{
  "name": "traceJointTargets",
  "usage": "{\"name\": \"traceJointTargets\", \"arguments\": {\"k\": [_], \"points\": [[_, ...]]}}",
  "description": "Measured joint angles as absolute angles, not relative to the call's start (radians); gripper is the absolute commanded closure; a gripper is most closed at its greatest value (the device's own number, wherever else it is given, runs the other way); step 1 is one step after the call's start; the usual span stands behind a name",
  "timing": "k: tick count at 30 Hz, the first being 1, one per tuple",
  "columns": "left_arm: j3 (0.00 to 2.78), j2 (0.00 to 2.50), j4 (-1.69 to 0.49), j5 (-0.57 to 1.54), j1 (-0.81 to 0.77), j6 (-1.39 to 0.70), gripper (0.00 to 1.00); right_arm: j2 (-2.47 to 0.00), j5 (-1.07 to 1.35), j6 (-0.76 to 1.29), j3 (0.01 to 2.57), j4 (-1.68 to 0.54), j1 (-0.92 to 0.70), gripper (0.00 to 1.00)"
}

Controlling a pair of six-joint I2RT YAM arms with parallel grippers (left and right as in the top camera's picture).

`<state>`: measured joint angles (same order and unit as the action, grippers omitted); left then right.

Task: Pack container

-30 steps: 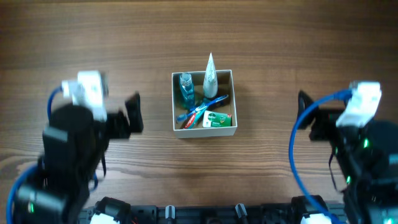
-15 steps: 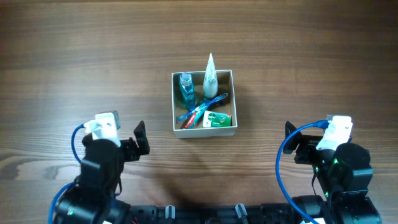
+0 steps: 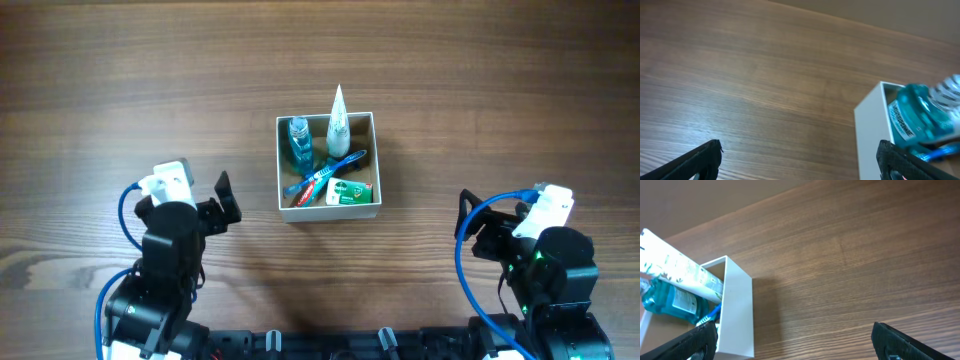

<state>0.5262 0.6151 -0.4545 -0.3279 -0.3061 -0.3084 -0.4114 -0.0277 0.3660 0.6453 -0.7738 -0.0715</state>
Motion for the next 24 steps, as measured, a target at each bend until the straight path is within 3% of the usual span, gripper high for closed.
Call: {"name": "traceJointTargets", "arguments": {"k": [8,16,24], "points": [[0.526,0.625,-0.413,-0.13,-0.155,-0.126,0.0,-0.411,-0.027,0.405,0.646,-0.774,-0.072,0.0],[0.501,0.625,-0.389,-0.053,0.046,-0.084,0.0,-0.411,-0.028,0.408,0.646,-0.774,-0.072,0.0],[0.5,0.625,-0.446,-0.041,0.081,-0.08,0.0,-0.411,-0.028,0.408,0.646,-0.774,-0.072,0.0]]}}
